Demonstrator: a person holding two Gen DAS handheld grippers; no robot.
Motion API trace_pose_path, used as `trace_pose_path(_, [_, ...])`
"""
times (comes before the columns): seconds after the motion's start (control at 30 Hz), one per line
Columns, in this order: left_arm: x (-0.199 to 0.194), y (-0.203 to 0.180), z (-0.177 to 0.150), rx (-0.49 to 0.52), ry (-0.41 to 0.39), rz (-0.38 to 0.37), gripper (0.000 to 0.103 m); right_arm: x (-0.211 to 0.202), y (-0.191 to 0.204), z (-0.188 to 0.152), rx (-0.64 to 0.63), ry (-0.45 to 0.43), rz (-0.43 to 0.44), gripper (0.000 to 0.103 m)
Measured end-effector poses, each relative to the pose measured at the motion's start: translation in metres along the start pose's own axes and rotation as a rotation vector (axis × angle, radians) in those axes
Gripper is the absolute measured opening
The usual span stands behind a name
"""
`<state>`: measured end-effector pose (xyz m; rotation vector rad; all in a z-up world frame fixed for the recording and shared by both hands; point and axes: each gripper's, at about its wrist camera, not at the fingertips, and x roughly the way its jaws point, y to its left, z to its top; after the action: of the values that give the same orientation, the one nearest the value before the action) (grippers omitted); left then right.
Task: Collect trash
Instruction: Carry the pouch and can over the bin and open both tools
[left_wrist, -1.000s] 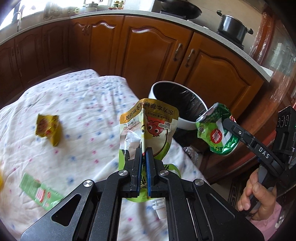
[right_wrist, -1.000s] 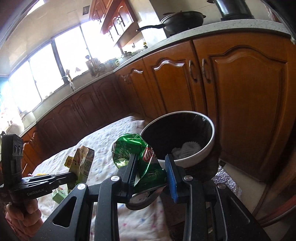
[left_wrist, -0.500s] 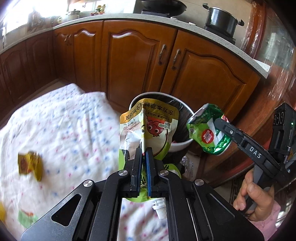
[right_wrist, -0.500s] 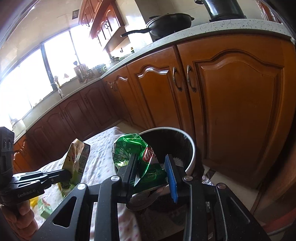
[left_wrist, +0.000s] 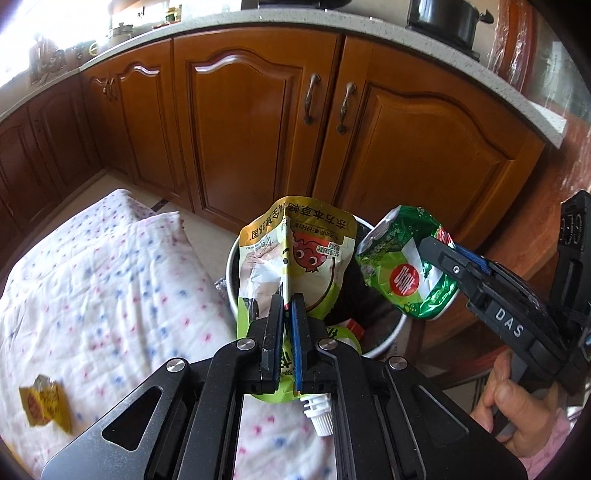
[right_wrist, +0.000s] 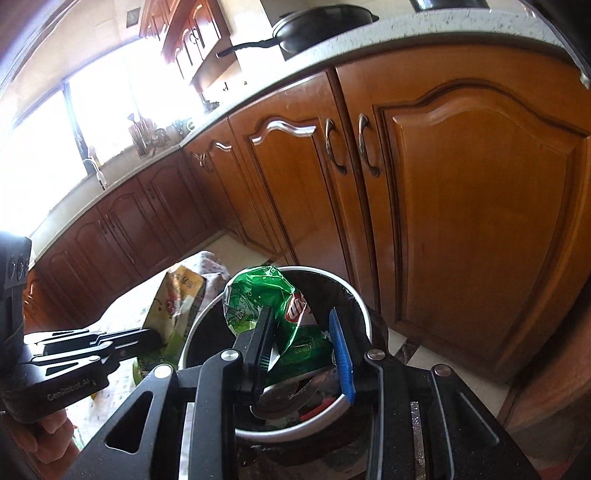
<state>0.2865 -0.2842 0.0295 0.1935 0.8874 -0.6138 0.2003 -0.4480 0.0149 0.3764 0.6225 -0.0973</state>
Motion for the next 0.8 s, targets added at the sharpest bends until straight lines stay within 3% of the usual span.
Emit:
trace_pose_path(0.43, [0.052,-0.006,0.014,0.01,0.103,0.019,0.004,0.031,-0.011,-0.001,-0.003,0.067,-0.011,0.031])
trace_pose_path(0.67, [0.06,-0.008,0.013,0.018,0.116,0.034,0.004,0.046,-0.012,0.009,-0.002,0.094,-0.017,0.031])
trace_pose_path(0.8, [0.063,-0.013,0.018,0.018,0.125,0.033,0.005,0.049,-0.014,0.011,0.011,0.11,-0.001,0.037])
